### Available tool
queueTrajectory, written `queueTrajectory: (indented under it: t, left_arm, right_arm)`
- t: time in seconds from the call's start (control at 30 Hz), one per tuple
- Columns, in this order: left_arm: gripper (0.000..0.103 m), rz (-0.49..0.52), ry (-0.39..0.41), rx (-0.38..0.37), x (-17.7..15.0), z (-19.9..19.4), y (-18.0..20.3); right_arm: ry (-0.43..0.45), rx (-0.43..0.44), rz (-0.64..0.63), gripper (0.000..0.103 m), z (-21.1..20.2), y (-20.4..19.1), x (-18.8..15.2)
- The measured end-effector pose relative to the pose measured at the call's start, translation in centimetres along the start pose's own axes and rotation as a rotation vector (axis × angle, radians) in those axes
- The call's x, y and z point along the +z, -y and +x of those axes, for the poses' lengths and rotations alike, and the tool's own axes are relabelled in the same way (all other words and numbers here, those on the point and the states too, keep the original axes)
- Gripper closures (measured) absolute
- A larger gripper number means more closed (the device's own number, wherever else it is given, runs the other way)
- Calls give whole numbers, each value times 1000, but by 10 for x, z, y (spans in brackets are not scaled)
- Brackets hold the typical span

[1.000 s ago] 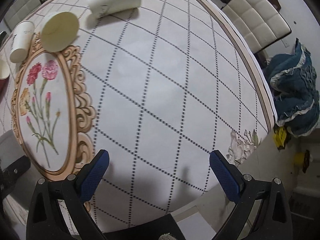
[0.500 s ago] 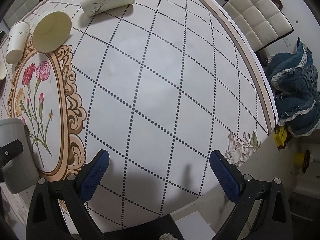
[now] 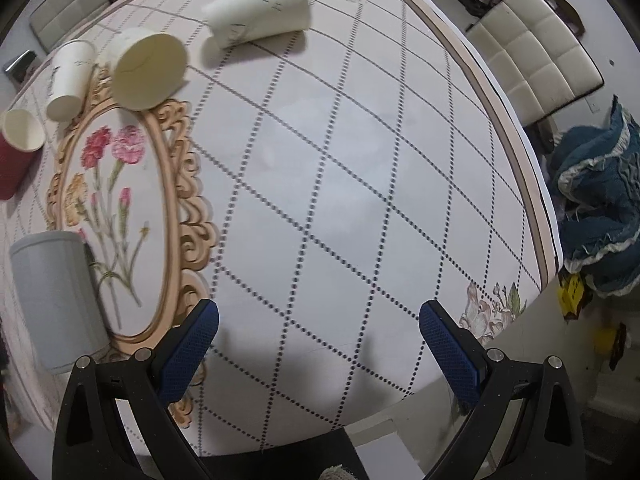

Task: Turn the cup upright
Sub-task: 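Carry the grey cup with the left tool toward the flower oval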

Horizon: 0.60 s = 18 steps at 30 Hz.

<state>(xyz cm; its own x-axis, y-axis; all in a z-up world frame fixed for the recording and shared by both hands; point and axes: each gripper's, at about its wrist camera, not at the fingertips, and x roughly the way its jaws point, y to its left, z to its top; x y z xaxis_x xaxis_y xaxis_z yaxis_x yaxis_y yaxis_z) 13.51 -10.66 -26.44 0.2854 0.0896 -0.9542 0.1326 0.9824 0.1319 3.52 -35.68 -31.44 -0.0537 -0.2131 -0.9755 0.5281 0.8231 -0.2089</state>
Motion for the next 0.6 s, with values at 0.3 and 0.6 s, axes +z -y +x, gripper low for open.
queueTrajectory:
  t: [0.3,0.6]
  left_arm:
    - [0,-28,-7,68,-13,24,-54]
    - [0,-16,-58,72,-26,47,-85]
  right_arm:
    - [15,70,-106,1,-36,-64,3]
    - [-22,141,-221,1,-53,-147,2]
